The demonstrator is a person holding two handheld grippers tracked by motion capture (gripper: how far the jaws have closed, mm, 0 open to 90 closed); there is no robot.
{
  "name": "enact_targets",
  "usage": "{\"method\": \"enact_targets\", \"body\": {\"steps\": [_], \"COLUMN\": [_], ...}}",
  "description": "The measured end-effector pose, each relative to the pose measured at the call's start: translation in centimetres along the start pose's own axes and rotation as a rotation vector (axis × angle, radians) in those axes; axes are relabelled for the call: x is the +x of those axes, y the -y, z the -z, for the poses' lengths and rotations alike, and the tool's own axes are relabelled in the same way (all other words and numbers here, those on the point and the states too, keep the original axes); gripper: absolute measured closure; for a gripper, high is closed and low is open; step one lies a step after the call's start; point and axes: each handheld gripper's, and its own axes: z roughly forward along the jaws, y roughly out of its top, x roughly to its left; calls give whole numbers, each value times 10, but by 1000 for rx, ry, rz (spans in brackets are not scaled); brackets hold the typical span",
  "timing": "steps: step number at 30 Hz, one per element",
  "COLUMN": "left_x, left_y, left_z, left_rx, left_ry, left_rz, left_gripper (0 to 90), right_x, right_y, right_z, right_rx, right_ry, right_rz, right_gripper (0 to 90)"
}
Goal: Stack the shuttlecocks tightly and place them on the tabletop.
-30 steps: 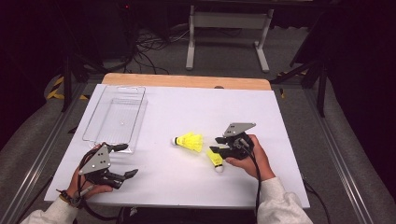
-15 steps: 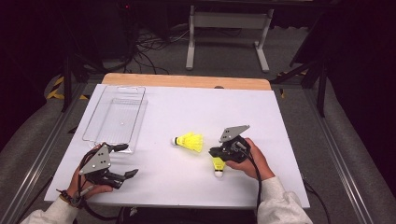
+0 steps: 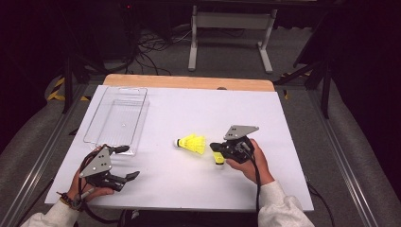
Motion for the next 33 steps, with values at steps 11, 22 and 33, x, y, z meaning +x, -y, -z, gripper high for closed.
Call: {"method": "enact_targets", "body": {"steps": [11,22,33], "left_x": [0,0,-1], "left_y": [0,-1,-1], "left_z": [0,1,1], "left_rx": [1,3,11], "left_ry": [-2,-5,-7], "left_rz": [-1,-5,-13], "left_gripper": [121,119,115], "right_x": [-4,-2,0], "right_y": [23,38,57], "right_z": [6,26,30], "right_rx": [-32,50,167], "right_ry": [116,102,23], "right_rz": [-119,-117,-74], "right_gripper": [803,516,455]}}
